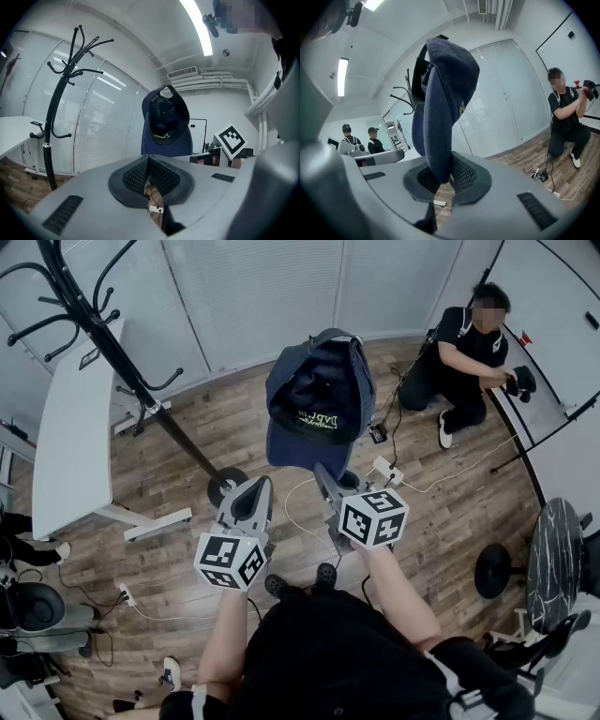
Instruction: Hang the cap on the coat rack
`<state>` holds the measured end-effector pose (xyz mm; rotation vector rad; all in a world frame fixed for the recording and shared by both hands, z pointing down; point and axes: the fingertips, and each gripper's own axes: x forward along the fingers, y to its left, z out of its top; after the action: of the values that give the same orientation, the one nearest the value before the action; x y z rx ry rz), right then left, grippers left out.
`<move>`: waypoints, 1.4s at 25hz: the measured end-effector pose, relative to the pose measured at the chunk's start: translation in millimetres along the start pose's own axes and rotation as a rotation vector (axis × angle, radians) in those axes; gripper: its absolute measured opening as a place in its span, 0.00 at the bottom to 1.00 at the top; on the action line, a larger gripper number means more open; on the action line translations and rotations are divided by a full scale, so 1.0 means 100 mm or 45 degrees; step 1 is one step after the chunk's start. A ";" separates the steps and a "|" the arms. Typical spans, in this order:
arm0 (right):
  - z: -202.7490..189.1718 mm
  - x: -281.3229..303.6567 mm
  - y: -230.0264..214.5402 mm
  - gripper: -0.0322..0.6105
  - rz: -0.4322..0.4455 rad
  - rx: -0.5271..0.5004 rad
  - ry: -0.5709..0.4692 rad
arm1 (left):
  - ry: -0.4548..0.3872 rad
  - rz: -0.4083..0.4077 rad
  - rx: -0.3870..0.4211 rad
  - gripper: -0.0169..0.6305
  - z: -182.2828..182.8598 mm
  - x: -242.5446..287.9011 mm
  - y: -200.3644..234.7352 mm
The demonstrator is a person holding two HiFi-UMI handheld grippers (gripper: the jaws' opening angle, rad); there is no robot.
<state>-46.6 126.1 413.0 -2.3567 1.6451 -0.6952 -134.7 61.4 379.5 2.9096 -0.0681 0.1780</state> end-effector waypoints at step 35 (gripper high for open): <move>0.37 0.72 0.01 0.12 0.193 -0.074 0.138 | -0.021 0.318 0.000 0.05 0.38 0.28 0.37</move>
<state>-9.9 55.2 399.3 -2.2388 1.8906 -0.7672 -104.7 15.9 354.6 2.8940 -0.4352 0.1952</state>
